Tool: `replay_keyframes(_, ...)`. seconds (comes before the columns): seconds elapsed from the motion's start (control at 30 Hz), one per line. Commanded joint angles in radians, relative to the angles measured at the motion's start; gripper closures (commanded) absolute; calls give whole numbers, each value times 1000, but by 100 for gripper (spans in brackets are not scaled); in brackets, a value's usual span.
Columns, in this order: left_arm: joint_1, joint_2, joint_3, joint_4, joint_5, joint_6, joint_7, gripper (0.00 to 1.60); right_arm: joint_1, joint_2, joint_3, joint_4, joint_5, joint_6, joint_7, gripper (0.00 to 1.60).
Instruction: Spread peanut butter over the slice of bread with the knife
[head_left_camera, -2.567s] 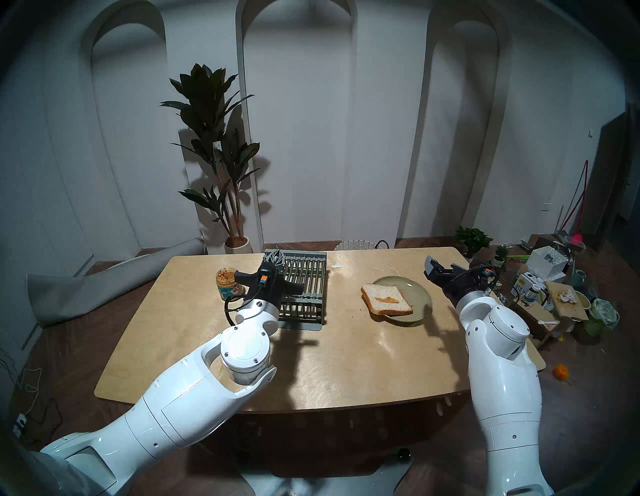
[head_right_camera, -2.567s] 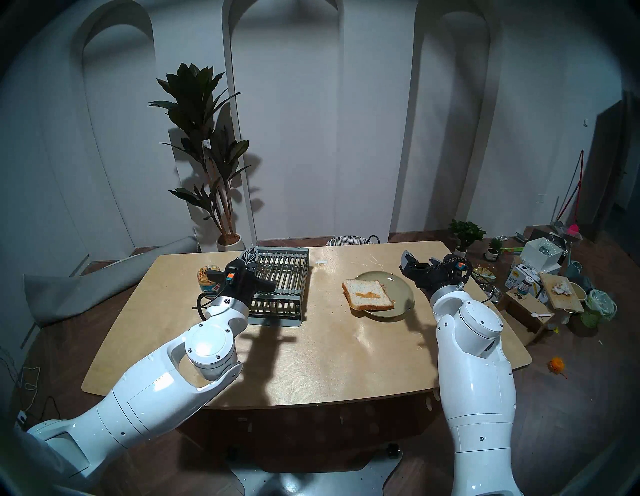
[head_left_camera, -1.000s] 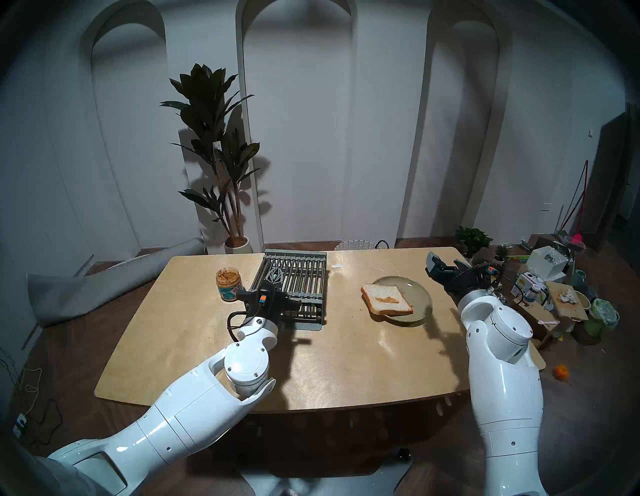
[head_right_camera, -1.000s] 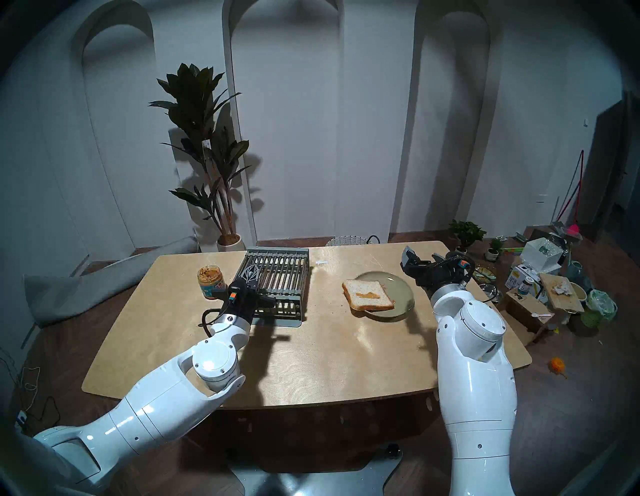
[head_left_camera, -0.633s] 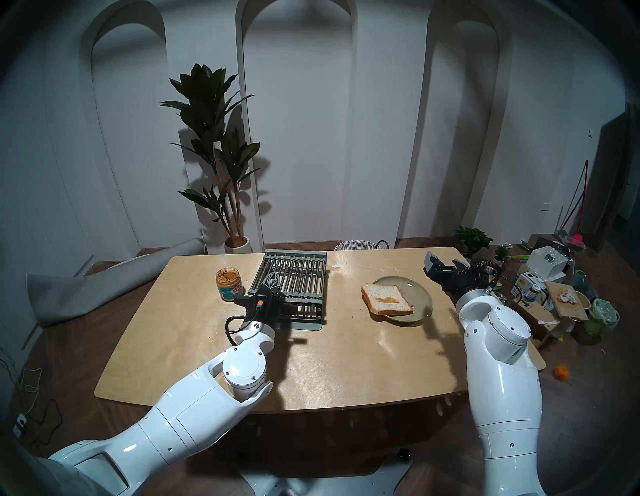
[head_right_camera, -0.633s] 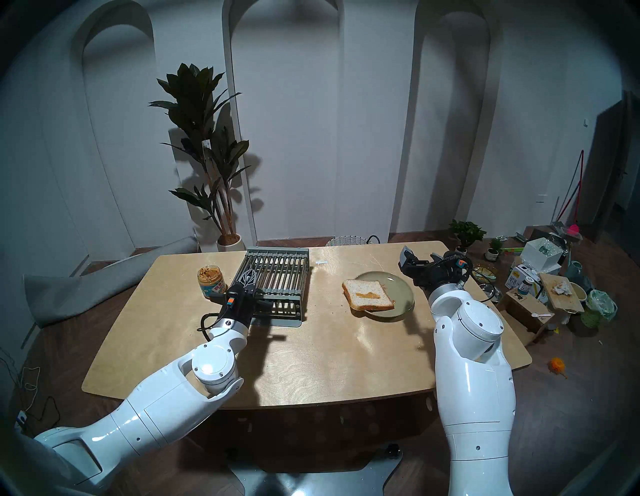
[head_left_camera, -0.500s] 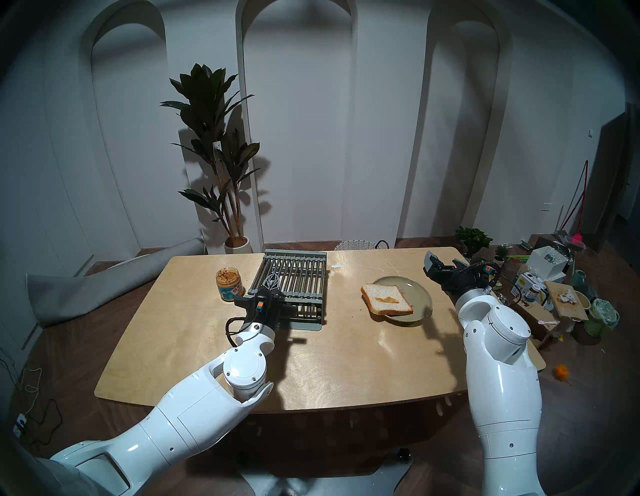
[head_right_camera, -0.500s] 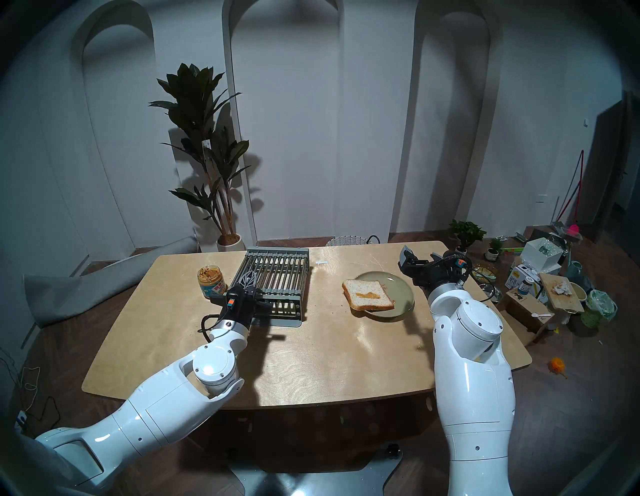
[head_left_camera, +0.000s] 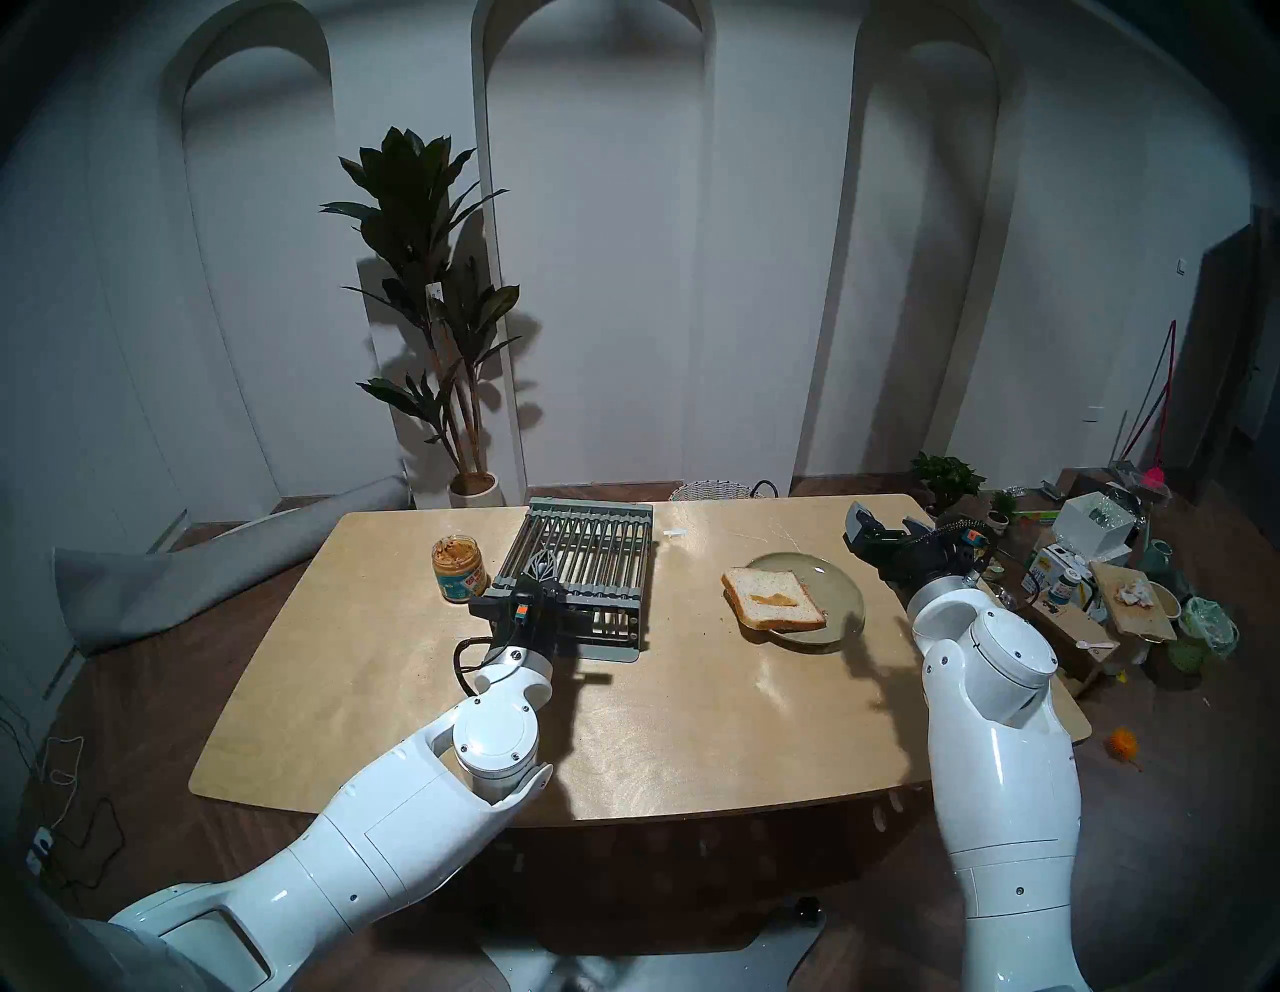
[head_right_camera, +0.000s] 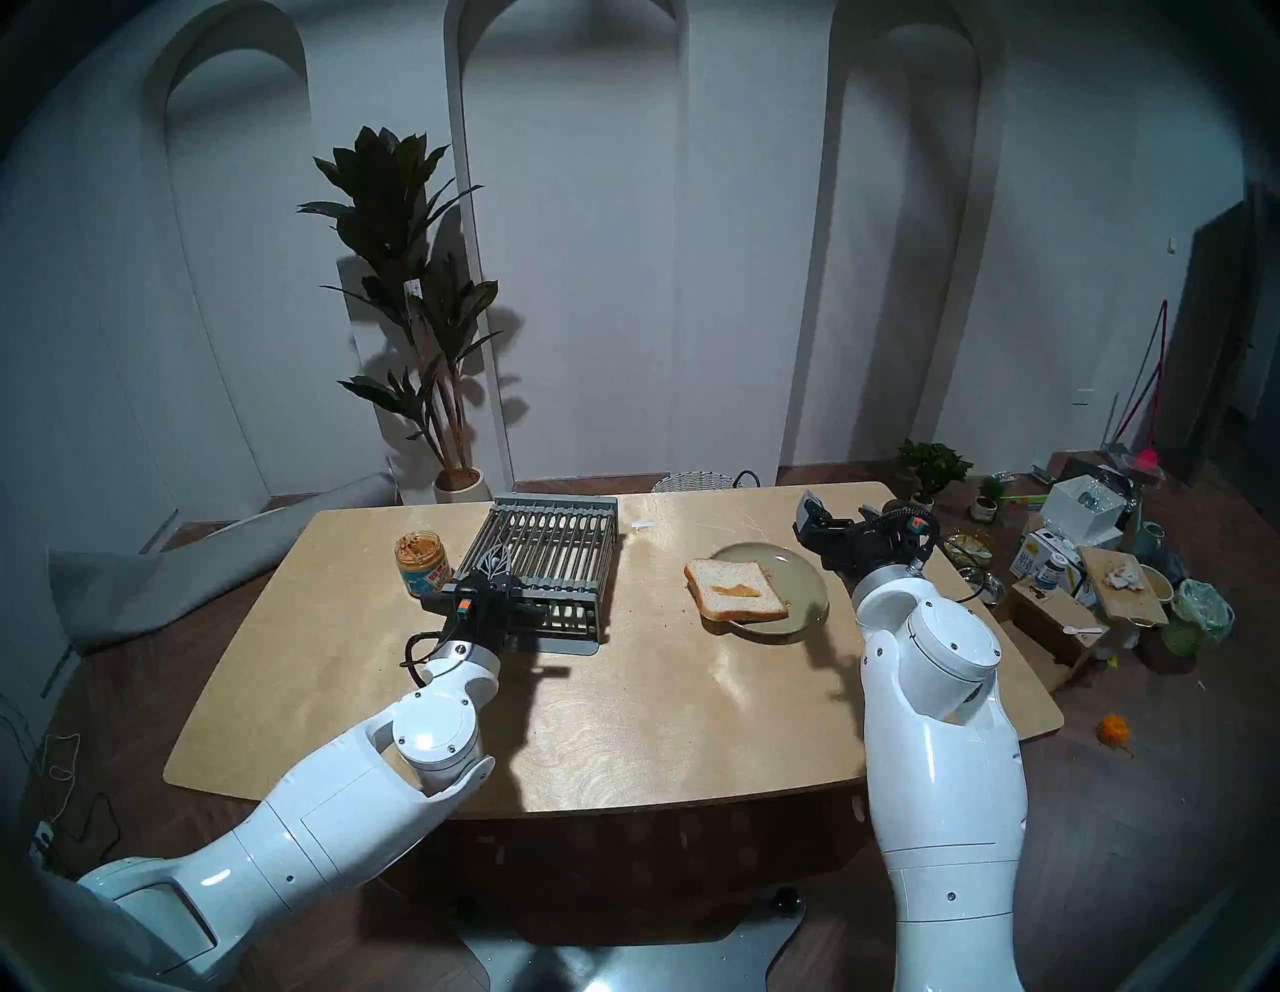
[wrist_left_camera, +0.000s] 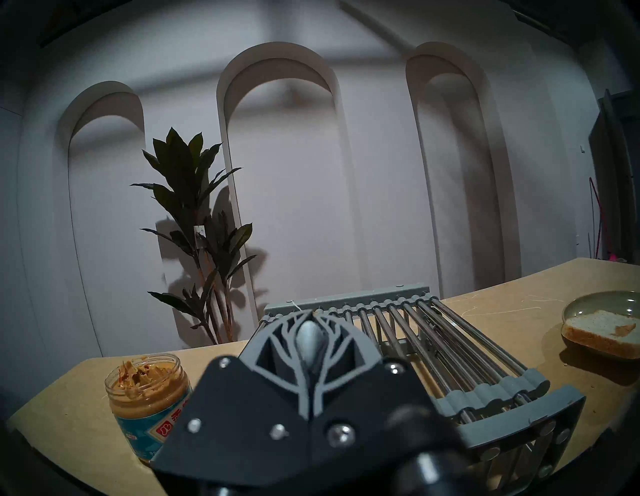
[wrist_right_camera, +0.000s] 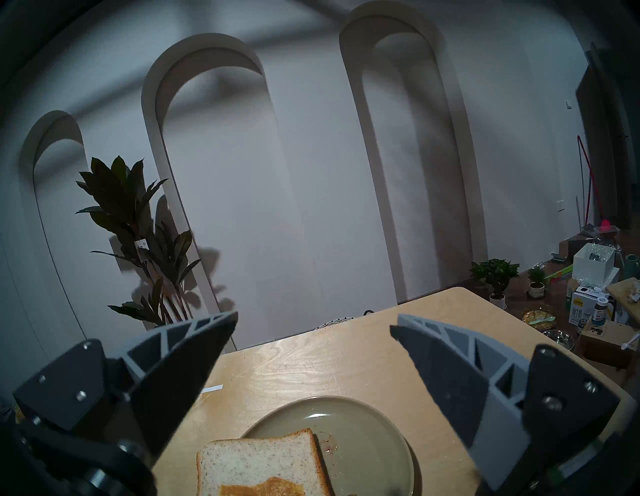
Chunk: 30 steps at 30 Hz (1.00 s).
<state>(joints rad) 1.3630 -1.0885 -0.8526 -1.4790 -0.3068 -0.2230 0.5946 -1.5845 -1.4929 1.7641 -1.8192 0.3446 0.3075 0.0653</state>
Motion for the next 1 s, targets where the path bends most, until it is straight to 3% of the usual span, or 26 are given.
replay_keyframes(0.0,-24,-3,-15,-13,-6,13,3,119,19,4,3,-6,4,-9,7,0)
replay_keyframes(0.1,-24,-4,-17,-13,-8,16,2,102,21,3,2,-2,4,-11,8,0)
replay_keyframes(0.2,-24,-4,-19,-14,-11,19,1,97,23,3,2,3,3,-15,9,0)
replay_keyframes(0.23,-24,-4,-19,-15,-11,19,1,78,23,3,3,4,3,-16,9,0)
replay_keyframes(0.3,-24,-4,-20,-15,-12,20,1,75,24,3,3,7,3,-18,10,0)
replay_keyframes(0.33,-24,-3,-20,-16,-12,20,2,66,24,2,3,8,3,-19,10,0)
replay_keyframes(0.37,-24,-3,-20,-16,-12,21,2,36,24,2,3,8,3,-20,10,0)
replay_keyframes(0.47,-23,-1,-21,-18,-15,21,1,26,25,2,4,10,3,-22,12,0)
replay_keyframes(0.57,-21,2,-21,-24,-14,24,5,0,24,1,4,10,3,-23,13,0)
replay_keyframes(0.7,-17,4,-20,-28,-11,26,9,0,20,1,6,7,4,-25,16,0)
replay_keyframes(0.97,-22,12,27,-37,97,91,63,0,13,1,13,7,8,-26,25,0)
